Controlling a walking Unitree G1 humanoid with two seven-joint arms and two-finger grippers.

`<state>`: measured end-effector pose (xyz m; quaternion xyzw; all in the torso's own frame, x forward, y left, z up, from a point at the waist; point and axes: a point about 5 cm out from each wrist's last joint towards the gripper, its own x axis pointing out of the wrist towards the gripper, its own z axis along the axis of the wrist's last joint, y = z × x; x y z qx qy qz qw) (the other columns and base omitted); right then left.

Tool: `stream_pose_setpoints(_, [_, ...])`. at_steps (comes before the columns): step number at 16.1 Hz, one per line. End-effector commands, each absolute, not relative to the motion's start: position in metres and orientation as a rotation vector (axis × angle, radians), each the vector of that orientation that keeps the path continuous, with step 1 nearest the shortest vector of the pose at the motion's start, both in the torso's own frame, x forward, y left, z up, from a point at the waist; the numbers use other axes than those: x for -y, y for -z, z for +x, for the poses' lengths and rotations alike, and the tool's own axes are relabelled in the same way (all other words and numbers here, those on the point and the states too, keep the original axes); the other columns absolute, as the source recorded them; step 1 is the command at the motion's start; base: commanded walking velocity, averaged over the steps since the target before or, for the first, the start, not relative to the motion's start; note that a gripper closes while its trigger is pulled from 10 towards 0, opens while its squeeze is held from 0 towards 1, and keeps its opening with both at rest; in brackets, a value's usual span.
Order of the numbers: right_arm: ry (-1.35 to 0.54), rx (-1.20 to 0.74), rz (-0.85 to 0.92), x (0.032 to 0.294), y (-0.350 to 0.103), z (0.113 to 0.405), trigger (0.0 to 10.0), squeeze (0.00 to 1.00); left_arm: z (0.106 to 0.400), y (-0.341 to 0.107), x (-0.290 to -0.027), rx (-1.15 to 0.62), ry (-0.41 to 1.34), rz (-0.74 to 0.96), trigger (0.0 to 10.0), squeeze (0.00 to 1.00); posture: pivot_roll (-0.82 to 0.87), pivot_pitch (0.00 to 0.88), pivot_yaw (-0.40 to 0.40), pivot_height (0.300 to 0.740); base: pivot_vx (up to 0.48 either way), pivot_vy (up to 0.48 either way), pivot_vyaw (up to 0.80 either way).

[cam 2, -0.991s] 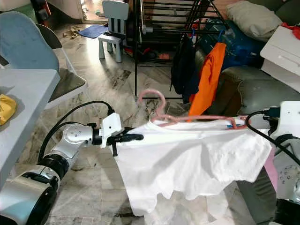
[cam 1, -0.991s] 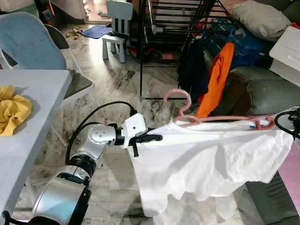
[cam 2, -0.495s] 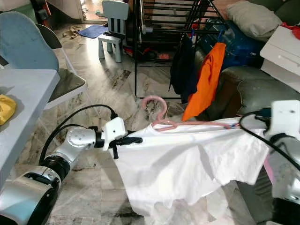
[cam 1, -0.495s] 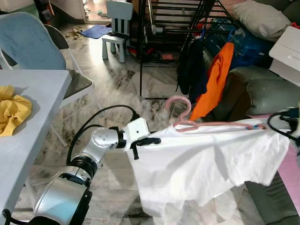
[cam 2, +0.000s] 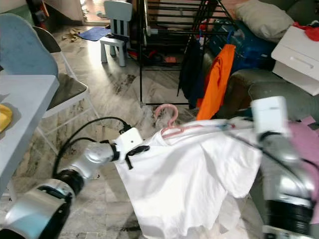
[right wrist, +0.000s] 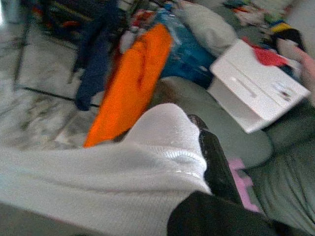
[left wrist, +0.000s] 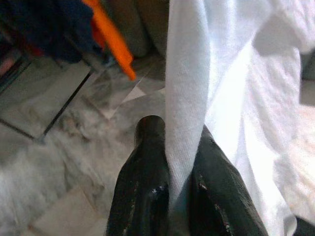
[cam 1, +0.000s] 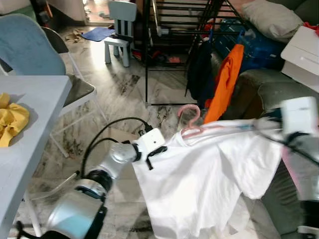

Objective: Hang hanger

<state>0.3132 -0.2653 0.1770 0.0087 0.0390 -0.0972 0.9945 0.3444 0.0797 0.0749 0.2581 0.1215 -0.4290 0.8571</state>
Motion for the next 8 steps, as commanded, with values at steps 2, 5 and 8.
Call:
stream_pose_setpoints(2, [0.086, -0.04, -0.048, 0.231, -0.181, 0.319, 0.0, 0.0, 0.354, -0.079, -0.078, -0.281, 0.684, 0.4, 0.0, 0.0, 0.02, 0.0, -0.083, 0.74, 0.0, 0.0, 0.0])
stream_pose_setpoints(5, [-0.038, -0.083, -0.098, 0.201, -0.165, 0.314, 0.0, 0.0, 0.357, -0.082, -0.071, -0.286, 0.602, 0.3, 0.0, 0.0, 0.02, 0.0, -0.081, 0.74, 0.0, 0.0, 0.0])
stream_pose_setpoints(8, [-0.242, -0.159, -0.115, 0.169, -0.143, 0.297, 0.0, 0.0, 0.358, -0.084, -0.065, -0.286, 0.582, 0.263, 0.0, 0.0, 0.01, 0.0, -0.078, 0.74, 0.0, 0.0, 0.0])
